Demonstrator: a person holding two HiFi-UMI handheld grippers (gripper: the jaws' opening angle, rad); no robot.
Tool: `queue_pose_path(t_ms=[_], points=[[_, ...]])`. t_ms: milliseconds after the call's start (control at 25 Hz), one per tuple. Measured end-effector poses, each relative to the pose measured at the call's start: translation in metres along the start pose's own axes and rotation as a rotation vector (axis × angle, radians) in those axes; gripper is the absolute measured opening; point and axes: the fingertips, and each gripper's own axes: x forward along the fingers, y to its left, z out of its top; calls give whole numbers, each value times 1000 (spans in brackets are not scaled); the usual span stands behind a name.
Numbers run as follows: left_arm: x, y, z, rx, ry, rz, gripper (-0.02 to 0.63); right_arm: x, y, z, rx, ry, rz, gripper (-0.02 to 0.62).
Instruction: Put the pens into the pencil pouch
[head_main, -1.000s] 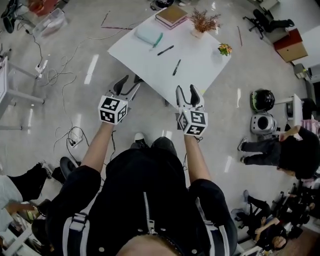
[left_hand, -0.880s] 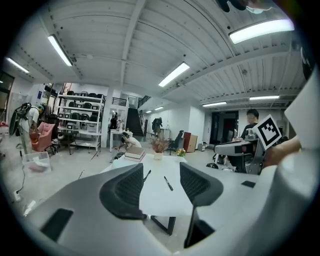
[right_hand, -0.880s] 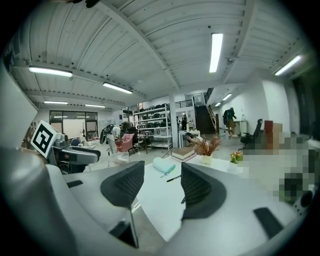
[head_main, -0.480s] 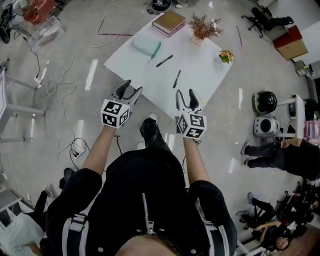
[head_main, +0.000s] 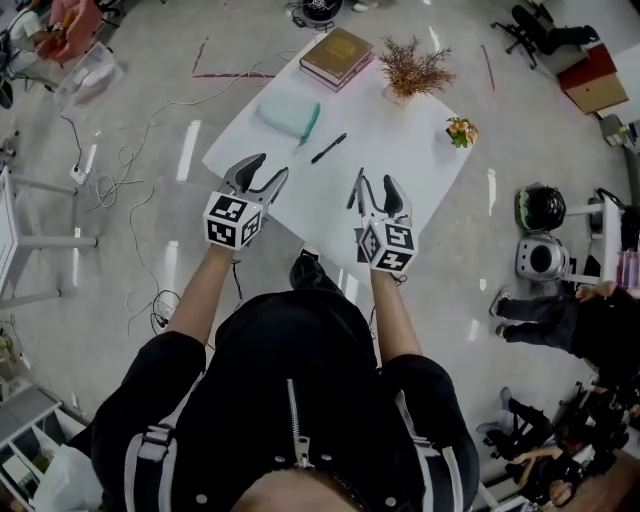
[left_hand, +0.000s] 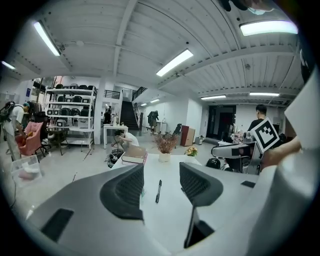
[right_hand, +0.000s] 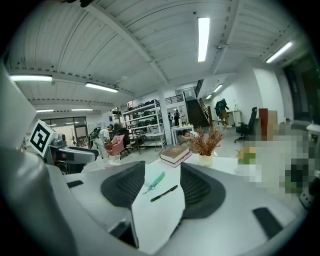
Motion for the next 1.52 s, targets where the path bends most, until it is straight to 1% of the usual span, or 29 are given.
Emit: queue_pose_path(t_ms=[200,360,440,560,760,880,960,1360,1520], points=[[45,13,5,4,30,-18,245,36,-28,10,14,11,-10,213],[68,16,1,4,59,-37,235,55,-40,8,25,27,-11,213],[77,17,0,7,70,-49,231,61,-43,7,31,32,-15,213],[90,18,4,0,60,-81,221,69,-50,6,42,39,-26,212],[113,25,1,12,82,-99,212,76,-65,1,53,59,-58,212],[129,34,-5,11,101,-110,200,82,-71,-2,53,73,-78,212],[141,40,-13,6,117,-121,180,86,-75,-7,55,88,-92,212],[209,60,-70,2,291,-182,176,87,-96,-44,122,185,-194,207],[230,68,-94,19,367,-181,176,83,-100,-58,151,215,-235,207]])
